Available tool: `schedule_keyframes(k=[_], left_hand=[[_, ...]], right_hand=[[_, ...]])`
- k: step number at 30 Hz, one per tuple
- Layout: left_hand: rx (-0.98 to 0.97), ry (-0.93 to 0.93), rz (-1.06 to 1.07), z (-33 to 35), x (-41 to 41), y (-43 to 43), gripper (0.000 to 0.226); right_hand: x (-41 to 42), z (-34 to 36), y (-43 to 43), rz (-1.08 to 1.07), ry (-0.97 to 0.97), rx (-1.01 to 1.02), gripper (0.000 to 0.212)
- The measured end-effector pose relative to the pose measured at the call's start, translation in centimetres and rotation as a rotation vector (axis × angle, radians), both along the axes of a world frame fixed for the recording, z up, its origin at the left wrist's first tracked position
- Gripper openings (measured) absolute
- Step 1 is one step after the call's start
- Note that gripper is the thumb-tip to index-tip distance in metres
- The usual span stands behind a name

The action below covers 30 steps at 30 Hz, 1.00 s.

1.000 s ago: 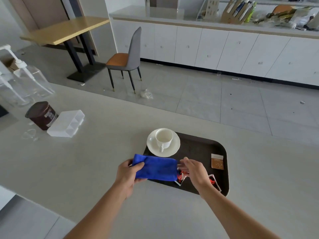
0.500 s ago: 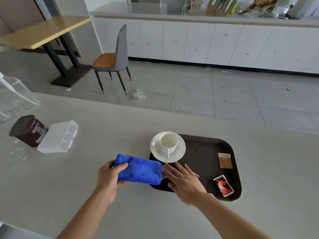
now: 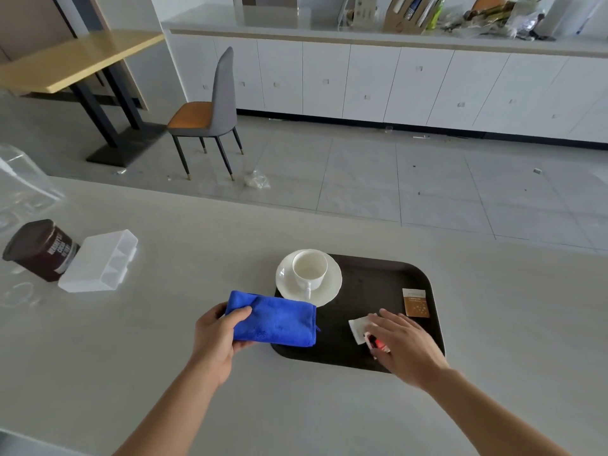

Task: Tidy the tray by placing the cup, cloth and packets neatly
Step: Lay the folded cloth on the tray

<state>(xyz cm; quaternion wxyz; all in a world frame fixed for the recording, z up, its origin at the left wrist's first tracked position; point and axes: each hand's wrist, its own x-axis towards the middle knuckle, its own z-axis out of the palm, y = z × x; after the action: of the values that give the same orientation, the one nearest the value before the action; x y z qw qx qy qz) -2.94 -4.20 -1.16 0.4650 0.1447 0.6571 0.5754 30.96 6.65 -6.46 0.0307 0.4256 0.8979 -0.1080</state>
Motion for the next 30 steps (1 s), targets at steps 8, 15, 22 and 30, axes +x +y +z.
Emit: schedule_keyframes(k=[8,15,22,30], left_hand=[[-0.020,-0.042,-0.032,-0.1,3.6,0.7,0.008],[-0.024,-0.067,-0.061,-0.5,5.2,1.9,0.010],[-0.035,-0.110,-0.056,-0.7,5.7,2.3,0.012],[-0.037,-0.165,-0.042,-0.6,5.9,2.9,0.015]], right_hand=[[0.2,-0.1,0.1,-0.053,0.020,0.002,0.059],[1.3,-0.7,0.6,-0.017,-0.059,-0.001,0.049],[3.0,-0.5,1.7,-0.183,-0.018,0.001,0.057],[4.3,-0.9,3.0,-0.207,-0.112,0.021,0.055]])
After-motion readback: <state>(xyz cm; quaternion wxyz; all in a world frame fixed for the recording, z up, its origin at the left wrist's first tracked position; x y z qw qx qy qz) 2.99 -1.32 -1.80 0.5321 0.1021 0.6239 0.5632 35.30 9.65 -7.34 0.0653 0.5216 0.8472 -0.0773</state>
